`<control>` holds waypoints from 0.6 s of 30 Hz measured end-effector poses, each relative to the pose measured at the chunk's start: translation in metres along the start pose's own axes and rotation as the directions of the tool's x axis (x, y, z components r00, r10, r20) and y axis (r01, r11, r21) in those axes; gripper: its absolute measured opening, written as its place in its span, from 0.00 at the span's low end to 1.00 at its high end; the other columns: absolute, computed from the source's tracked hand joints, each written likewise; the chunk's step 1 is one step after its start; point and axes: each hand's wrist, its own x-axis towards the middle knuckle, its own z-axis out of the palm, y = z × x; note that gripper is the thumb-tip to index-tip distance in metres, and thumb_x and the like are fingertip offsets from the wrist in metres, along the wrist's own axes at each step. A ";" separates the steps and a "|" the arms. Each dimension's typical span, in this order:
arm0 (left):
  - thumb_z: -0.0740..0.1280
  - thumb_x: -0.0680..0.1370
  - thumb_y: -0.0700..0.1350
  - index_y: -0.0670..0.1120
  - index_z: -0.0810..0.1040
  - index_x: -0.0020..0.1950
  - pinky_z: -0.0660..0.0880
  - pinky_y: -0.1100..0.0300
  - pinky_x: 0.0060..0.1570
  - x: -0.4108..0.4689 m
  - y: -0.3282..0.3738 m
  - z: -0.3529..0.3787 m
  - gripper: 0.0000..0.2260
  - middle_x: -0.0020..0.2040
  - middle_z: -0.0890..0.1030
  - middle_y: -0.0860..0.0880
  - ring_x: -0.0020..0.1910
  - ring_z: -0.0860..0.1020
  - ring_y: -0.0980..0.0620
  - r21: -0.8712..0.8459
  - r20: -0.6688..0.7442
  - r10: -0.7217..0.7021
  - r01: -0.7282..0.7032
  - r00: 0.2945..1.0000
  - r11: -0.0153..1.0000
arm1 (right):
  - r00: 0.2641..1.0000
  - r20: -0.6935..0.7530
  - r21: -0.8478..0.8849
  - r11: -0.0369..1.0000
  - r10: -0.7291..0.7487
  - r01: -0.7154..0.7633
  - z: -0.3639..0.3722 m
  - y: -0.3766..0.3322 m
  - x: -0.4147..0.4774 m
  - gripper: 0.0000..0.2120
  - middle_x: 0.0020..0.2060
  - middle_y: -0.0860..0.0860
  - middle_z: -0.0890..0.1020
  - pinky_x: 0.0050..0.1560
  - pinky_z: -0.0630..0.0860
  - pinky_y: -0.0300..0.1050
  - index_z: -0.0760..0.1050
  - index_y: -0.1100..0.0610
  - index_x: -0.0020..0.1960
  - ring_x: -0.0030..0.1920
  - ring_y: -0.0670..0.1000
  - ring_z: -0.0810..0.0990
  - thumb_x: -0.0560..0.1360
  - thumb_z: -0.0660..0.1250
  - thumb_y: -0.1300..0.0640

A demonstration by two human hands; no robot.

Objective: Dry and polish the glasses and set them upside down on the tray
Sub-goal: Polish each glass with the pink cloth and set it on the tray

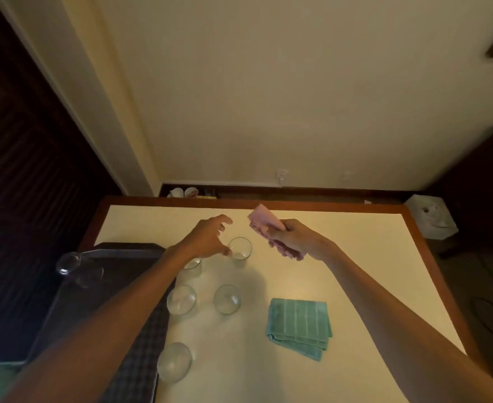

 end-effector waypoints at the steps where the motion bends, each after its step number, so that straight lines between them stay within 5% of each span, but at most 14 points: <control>1: 0.84 0.67 0.45 0.48 0.69 0.76 0.74 0.57 0.59 0.007 -0.004 0.014 0.41 0.69 0.76 0.43 0.65 0.76 0.46 0.019 -0.011 -0.021 0.021 1.000 1.000 | 1.000 -0.022 0.007 1.000 0.020 -0.019 0.002 0.006 0.004 0.25 0.29 0.55 0.77 0.26 0.68 0.41 0.77 0.59 0.42 0.25 0.51 0.71 0.79 0.61 0.37; 6: 0.85 0.65 0.48 0.44 0.63 0.79 0.71 0.51 0.68 0.035 -0.018 0.066 0.48 0.73 0.73 0.41 0.72 0.71 0.41 0.069 -0.012 -0.093 0.093 0.996 0.993 | 0.993 -0.109 -0.002 0.999 0.036 -0.036 0.016 0.038 0.027 0.35 0.26 0.53 0.77 0.24 0.67 0.40 0.78 0.60 0.39 0.22 0.49 0.70 0.76 0.56 0.28; 12: 0.85 0.65 0.49 0.45 0.74 0.66 0.76 0.53 0.56 0.039 -0.033 0.094 0.34 0.63 0.81 0.44 0.60 0.79 0.43 -0.046 -0.167 -0.099 0.092 0.981 0.995 | 0.992 -0.071 0.123 0.988 0.104 -0.095 0.029 0.047 0.040 0.35 0.27 0.51 0.76 0.24 0.66 0.40 0.81 0.60 0.42 0.22 0.49 0.68 0.74 0.58 0.28; 16: 0.83 0.66 0.52 0.48 0.71 0.62 0.80 0.51 0.51 0.031 -0.023 0.084 0.31 0.58 0.81 0.46 0.52 0.80 0.44 -0.084 -0.202 -0.043 0.026 0.978 0.996 | 0.996 -0.020 0.204 0.975 0.091 -0.085 0.030 0.037 0.039 0.31 0.25 0.49 0.74 0.27 0.66 0.42 0.80 0.58 0.39 0.23 0.49 0.67 0.75 0.60 0.30; 18: 0.82 0.67 0.52 0.50 0.70 0.62 0.80 0.57 0.46 0.024 -0.019 0.068 0.30 0.57 0.81 0.49 0.51 0.81 0.48 -0.091 -0.213 0.014 -0.034 0.977 0.995 | 0.998 0.007 0.176 0.982 0.060 -0.060 0.027 0.025 0.035 0.31 0.24 0.50 0.74 0.26 0.66 0.41 0.79 0.58 0.39 0.22 0.48 0.67 0.75 0.59 0.30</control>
